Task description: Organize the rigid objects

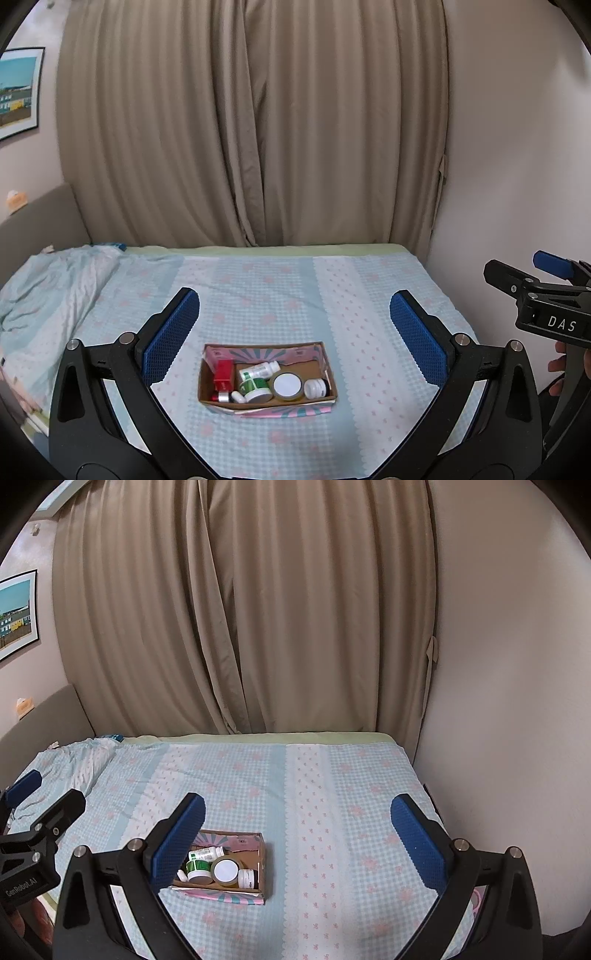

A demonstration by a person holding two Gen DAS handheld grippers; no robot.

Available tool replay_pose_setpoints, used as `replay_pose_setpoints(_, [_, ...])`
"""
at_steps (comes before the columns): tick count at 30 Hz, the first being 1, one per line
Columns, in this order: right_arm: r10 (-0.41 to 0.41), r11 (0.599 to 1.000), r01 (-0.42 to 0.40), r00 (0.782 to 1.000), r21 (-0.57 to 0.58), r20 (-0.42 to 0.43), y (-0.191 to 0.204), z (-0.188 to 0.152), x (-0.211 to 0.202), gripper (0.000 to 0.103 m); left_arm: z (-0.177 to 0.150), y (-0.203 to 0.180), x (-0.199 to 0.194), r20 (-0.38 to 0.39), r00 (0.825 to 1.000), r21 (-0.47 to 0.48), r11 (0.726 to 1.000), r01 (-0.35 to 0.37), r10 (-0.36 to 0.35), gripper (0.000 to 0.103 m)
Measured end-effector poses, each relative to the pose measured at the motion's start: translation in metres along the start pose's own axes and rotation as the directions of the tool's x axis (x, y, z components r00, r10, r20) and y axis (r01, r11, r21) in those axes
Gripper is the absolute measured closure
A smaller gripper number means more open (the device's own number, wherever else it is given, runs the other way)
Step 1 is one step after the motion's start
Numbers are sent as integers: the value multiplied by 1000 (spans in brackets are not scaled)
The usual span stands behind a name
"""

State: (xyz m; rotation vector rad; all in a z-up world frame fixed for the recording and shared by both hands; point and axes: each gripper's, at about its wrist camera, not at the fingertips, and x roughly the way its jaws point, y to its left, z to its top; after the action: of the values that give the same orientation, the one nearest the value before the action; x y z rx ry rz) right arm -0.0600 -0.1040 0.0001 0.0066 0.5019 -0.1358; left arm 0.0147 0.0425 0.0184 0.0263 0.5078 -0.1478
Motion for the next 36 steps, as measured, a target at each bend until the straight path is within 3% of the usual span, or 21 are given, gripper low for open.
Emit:
replay_pose_setpoints(17, [-11,1000,11,1000,4,4,0,2,4,3,2,-1,4,0,1000,8,1000,28,-28,0])
replay_pose_setpoints(36, [-18,1000,18,1000,3,8,1,5,14,3,7,-4,15,6,1000,25,1000,11,-11,0])
